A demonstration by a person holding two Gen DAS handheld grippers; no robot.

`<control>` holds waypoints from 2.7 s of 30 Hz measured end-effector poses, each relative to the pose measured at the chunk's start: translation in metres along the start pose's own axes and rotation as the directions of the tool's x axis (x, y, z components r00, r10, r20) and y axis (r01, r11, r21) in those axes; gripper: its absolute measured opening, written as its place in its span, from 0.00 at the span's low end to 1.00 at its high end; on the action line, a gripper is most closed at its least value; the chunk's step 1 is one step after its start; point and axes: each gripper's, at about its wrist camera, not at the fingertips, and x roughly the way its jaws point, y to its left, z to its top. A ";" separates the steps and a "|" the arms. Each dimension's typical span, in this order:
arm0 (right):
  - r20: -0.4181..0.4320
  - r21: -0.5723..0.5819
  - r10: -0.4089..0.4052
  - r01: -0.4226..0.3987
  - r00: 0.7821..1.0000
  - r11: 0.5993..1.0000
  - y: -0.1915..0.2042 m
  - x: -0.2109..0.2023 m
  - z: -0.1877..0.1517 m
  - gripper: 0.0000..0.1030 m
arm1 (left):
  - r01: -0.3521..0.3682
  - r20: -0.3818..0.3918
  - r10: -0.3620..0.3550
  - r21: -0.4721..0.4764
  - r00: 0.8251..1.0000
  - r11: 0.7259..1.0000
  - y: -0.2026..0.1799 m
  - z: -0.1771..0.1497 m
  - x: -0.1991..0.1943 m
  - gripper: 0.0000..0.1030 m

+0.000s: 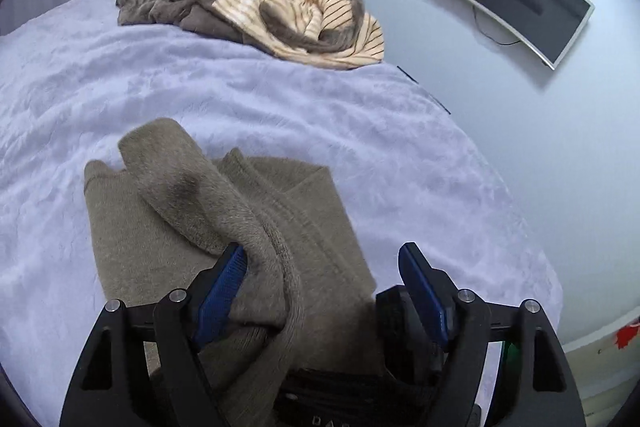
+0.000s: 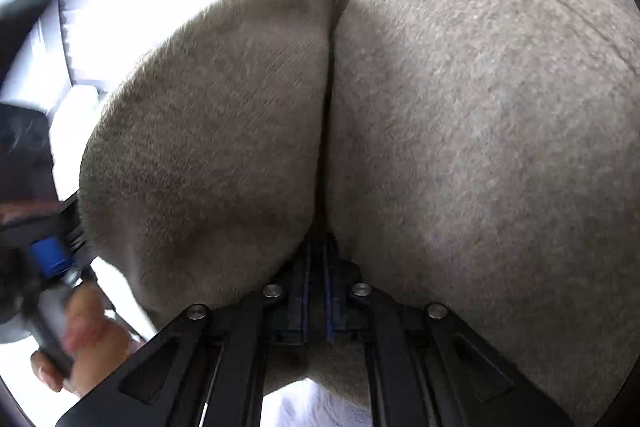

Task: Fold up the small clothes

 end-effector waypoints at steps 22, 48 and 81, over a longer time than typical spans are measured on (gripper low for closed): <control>0.228 0.232 0.336 -0.387 0.914 0.892 -0.033 -0.062 0.044 0.70 | -0.267 -0.027 0.283 -0.428 0.959 0.863 0.134 -0.110 -0.031 0.77; 0.200 -0.016 -0.162 0.168 0.966 0.986 -0.041 -0.141 0.076 0.24 | -0.291 -0.057 0.287 -0.298 0.956 0.909 0.104 -0.087 -0.003 0.86; 0.295 -0.218 -0.326 0.396 0.898 0.892 -0.003 -0.218 -0.019 0.07 | -0.427 -0.076 0.420 -0.180 0.904 0.886 0.070 -0.105 -0.028 0.86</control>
